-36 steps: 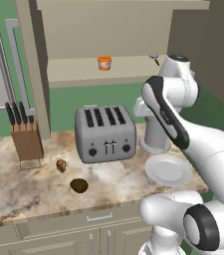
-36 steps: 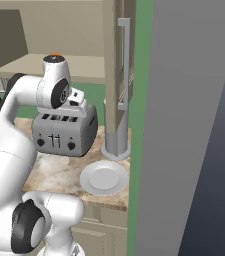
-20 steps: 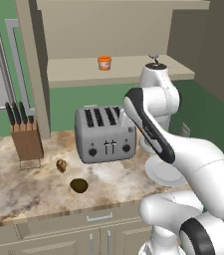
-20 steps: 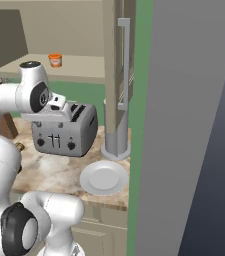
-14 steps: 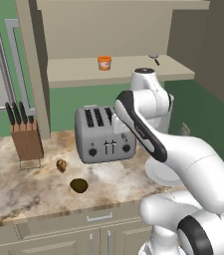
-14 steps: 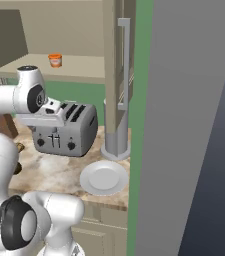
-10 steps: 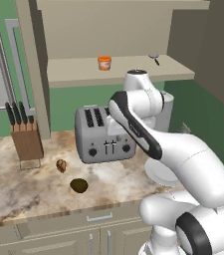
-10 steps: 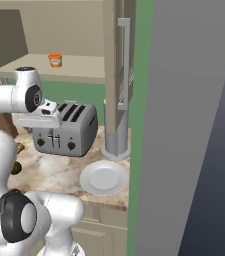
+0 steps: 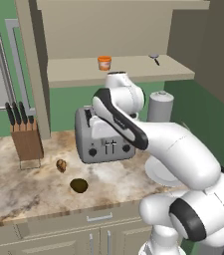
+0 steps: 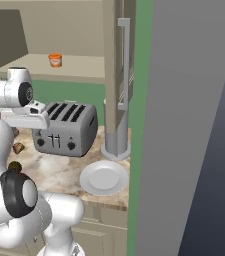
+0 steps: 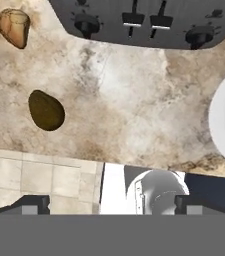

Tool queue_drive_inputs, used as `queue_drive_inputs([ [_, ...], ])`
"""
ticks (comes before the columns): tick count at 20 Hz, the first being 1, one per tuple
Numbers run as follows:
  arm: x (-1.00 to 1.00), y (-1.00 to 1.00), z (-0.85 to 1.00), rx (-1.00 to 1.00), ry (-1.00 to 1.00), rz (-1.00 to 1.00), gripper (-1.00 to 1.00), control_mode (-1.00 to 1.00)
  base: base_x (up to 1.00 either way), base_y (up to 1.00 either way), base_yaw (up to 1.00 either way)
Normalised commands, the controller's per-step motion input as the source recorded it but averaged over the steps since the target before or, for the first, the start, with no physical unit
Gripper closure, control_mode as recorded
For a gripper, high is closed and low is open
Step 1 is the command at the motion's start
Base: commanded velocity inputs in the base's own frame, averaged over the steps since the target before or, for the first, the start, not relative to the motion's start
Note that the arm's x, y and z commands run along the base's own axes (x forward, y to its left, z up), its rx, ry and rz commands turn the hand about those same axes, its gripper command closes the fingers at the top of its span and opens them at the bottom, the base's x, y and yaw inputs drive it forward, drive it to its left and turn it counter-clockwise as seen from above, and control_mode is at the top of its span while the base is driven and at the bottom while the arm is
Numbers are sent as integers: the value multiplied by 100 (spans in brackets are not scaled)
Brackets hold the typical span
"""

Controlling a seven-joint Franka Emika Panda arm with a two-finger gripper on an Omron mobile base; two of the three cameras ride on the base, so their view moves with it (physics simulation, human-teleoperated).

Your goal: Pick the avocado and bread from the counter and place them on the plate. Then pick the jam from the cabinet and place it next to the plate. Lastly close the cabinet door.

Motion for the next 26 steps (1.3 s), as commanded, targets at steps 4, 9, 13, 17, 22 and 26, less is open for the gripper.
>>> queue_drive_inputs([
  [4, -11, 29, -37, 0, 5, 0, -100, -100, 0, 0, 0],
  [9, -22, 22, -41, 0, 0, 3, -100, -100, 0, 0, 0],
  [13, -33, 17, -33, 0, 0, 4, -100, -100, 0, 0, 0],
  [17, -25, 13, -24, 0, 0, 7, -100, -100, 0, 0, 0],
  [22, -13, 12, -21, 0, 0, 11, -100, -100, 0, 0, 0],
  [26, -4, 12, -17, 0, 0, 10, -100, -100, 0, 0, 0],
])
